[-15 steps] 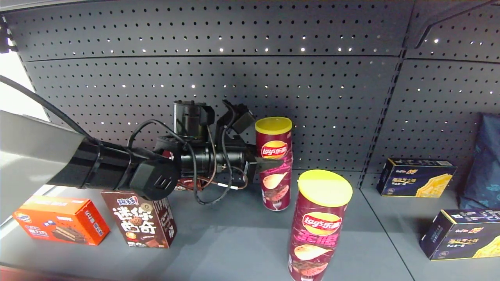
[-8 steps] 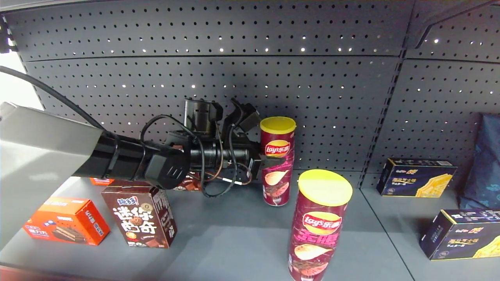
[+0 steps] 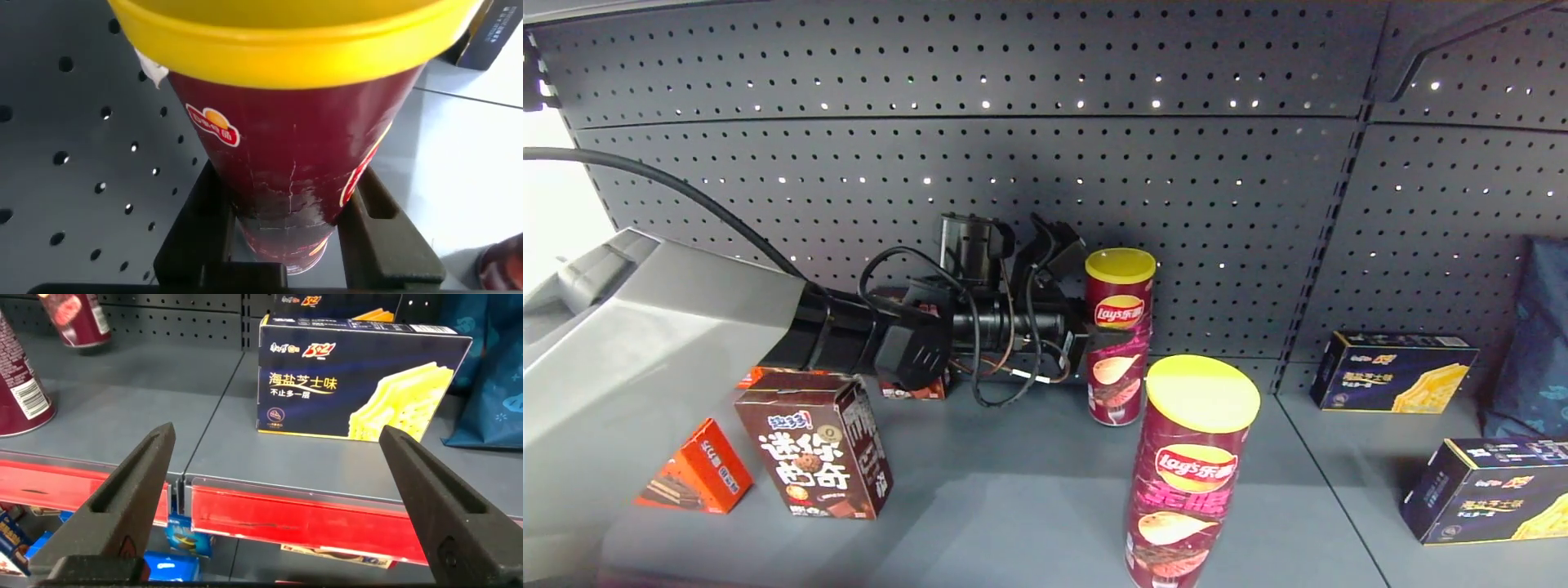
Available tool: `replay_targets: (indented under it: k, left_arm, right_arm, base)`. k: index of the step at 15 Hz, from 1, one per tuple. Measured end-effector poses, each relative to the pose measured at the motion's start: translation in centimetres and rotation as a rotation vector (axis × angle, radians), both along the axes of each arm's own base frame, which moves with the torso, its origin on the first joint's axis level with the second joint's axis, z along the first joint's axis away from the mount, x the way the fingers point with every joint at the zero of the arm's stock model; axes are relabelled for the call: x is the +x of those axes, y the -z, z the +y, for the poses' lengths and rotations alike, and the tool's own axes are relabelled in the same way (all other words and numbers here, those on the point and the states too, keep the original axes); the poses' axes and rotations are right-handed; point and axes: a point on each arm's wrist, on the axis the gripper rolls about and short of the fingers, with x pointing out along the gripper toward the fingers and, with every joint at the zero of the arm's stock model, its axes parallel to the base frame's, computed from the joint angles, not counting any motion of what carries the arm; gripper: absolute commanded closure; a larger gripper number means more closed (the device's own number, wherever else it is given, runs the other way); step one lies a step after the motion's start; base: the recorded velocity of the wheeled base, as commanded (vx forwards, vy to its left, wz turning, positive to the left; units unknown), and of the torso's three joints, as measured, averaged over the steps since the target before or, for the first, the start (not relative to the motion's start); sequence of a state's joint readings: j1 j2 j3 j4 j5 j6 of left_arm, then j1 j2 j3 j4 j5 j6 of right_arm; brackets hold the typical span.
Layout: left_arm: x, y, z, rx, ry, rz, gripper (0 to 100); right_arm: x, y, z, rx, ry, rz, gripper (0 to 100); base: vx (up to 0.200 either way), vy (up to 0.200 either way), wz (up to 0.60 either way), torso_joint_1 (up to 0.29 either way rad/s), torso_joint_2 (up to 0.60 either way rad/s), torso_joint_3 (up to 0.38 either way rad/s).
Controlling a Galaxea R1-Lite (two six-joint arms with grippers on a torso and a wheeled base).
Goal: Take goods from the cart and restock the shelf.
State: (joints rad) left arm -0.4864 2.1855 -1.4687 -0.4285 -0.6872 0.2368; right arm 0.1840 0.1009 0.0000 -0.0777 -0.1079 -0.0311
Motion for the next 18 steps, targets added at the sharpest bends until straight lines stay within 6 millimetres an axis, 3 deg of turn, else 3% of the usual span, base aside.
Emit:
replay_targets:
  k: [8, 9, 18]
  left_arm:
    - [0.4, 0.9, -0.4, 0.007, 0.003, 0.013, 100]
    - [0.5, 1.0, -0.4, 0.007, 0.003, 0.015, 0]
    - [-0.2, 0.9, -0.3, 0.011, 0.006, 0.020, 0]
  right_arm:
    - [0.0, 0.0, 0.0, 0.006, -0.002, 0.001, 0]
    - [0.0, 0.0, 0.0, 0.006, -0.001, 0.001, 0]
    - [0.0, 0.0, 0.0, 0.006, -0.013, 0.002, 0]
  base:
    - [0.000, 0.000, 0.00, 0.000, 0.00, 0.000]
    - [0.000, 0.000, 0.00, 0.000, 0.00, 0.000]
    - [0.000, 0.000, 0.00, 0.000, 0.00, 0.000]
